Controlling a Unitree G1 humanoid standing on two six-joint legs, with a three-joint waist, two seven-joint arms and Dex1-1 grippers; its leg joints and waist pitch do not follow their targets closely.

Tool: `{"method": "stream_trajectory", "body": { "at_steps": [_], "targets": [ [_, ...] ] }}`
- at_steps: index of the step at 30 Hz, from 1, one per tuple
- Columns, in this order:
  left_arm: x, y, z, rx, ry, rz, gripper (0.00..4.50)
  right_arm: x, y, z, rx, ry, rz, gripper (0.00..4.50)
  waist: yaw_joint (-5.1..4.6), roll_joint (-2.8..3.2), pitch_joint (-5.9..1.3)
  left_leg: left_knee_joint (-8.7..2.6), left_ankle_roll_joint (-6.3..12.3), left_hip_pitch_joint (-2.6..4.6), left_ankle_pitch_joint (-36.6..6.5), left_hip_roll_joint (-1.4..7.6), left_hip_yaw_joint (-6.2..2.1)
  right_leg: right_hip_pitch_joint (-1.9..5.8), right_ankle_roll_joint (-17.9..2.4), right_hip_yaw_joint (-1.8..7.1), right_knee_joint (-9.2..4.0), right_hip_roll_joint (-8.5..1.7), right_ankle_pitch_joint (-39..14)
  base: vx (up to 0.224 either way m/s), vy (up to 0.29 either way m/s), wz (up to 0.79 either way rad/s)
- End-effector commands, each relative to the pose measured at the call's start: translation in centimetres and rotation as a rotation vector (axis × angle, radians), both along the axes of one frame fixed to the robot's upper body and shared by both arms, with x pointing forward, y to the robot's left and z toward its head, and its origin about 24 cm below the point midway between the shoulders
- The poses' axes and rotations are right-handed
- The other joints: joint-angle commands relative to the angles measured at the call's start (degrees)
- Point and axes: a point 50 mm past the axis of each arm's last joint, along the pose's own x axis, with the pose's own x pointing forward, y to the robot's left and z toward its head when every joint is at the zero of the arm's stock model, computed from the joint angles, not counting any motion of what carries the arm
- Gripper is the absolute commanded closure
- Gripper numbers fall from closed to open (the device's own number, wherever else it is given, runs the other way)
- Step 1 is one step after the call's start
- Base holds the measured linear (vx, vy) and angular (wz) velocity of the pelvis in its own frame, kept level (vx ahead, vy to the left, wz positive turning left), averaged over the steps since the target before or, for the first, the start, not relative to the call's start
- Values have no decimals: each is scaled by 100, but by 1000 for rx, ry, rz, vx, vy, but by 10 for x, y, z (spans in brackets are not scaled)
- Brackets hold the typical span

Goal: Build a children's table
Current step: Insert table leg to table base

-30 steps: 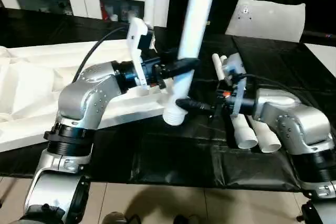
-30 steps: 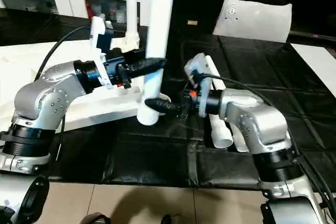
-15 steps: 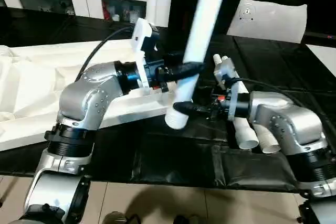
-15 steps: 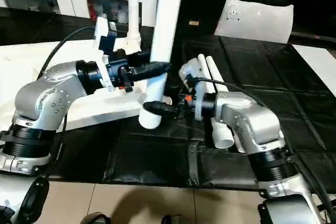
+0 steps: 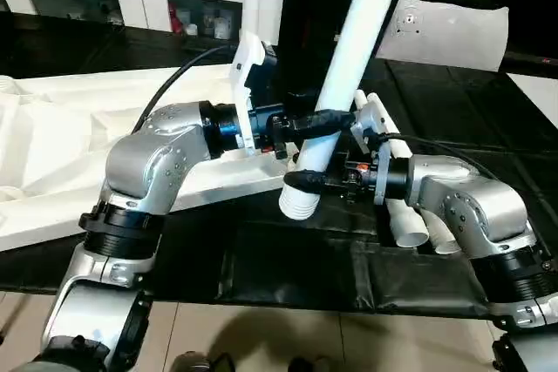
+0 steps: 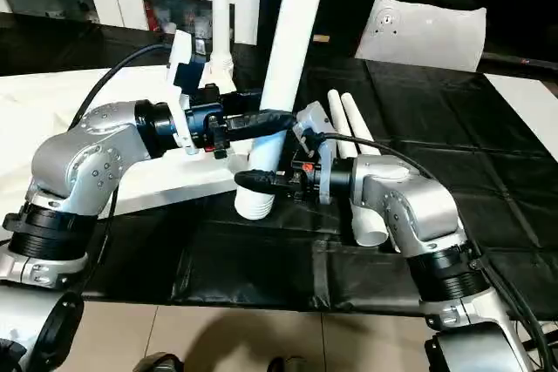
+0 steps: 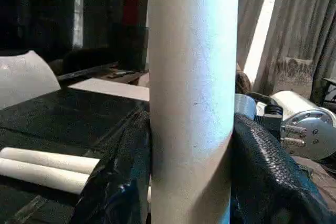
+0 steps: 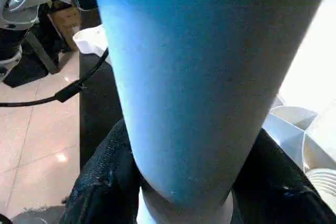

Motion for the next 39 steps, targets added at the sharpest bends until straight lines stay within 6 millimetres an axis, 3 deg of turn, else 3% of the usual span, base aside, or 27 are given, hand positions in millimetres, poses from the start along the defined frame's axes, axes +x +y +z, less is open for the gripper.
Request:
{"method": "stream_trajectory", "body": {
  "at_steps": [1, 11, 14, 18, 20, 21, 26, 31, 35, 38, 39],
  "targets": [
    [-4, -9, 15, -8, -59, -55, 265, 0, -1, -2, -21, 5, 14, 257, 3, 16, -518, -330, 81, -14, -690, 34, 82, 428, -482, 209, -447, -330, -2086, 0, 0, 0],
    [-1, -10, 19, -34, -55, -32, 265, -2, 2, -5, -18, 10, 25, 259, 16, 35, -518, -330, 69, -13, -718, 31, 78, 432, -485, 206, -453, -333, -2111, 0, 0, 0],
    [0, -11, 29, -137, 18, -34, 195, -2, 2, -5, -11, 6, 15, 259, 16, 46, -518, -321, 59, -16, -724, 28, 83, 435, -546, 205, -440, -331, -2038, 0, 0, 0],
    [0, -10, 39, -242, 63, -38, 175, -2, 3, -7, 6, 6, -5, 259, 24, 44, -529, -308, 74, -22, -714, 23, 70, 442, -721, 191, -426, -323, -1776, 0, 0, 0],
    [1, -10, 40, -255, 71, -33, 151, -2, 4, -7, 10, 5, -8, 259, 22, 33, -521, -311, 81, -22, -778, 19, 73, 451, -669, 184, -441, -327, -1928, 0, 0, 0],
    [1, -9, 43, -306, 104, -26, 145, -2, 5, -7, 22, 2, -20, 259, 27, 57, -517, -310, 70, -22, -780, 14, 72, 451, -581, 183, -457, -327, -2078, 0, 0, 0],
    [0, -7, 44, -337, 133, -29, 108, 0, 6, -7, 47, -9, -56, 259, 25, 51, -519, -310, 76, -16, -827, 15, 67, 439, -548, 171, -474, -317, -2120, 0, 0, 0],
    [2, 1, 46, -400, 76, 53, 78, 11, 3, -3, 96, -55, -192, 259, 16, 99, -516, -329, 19, -9, -868, 21, 55, 435, -545, 176, -468, -321, -2053, 0, 0, 0],
    [2, 10, 53, -508, 77, 100, 52, 17, 0, 2, 145, -75, -263, 259, 1, 87, -517, -323, -3, -9, -902, 16, 59, 442, -634, 176, -453, -315, -1902, 0, 0, 0],
    [12, 23, 53, -571, 107, 244, 38, 16, 2, 4, 152, -82, -261, 259, -13, 68, -504, -327, 46, -18, -926, 11, 62, 449, -616, 170, -455, -290, -1849, 0, 0, 0],
    [17, 28, 50, -571, 111, 309, 36, 15, 3, 5, 149, -88, -256, 259, -10, 78, -511, -323, 86, -14, -912, 3, 59, 451, -526, 170, -472, -290, -1914, 0, 0, 0]
  ]
}}
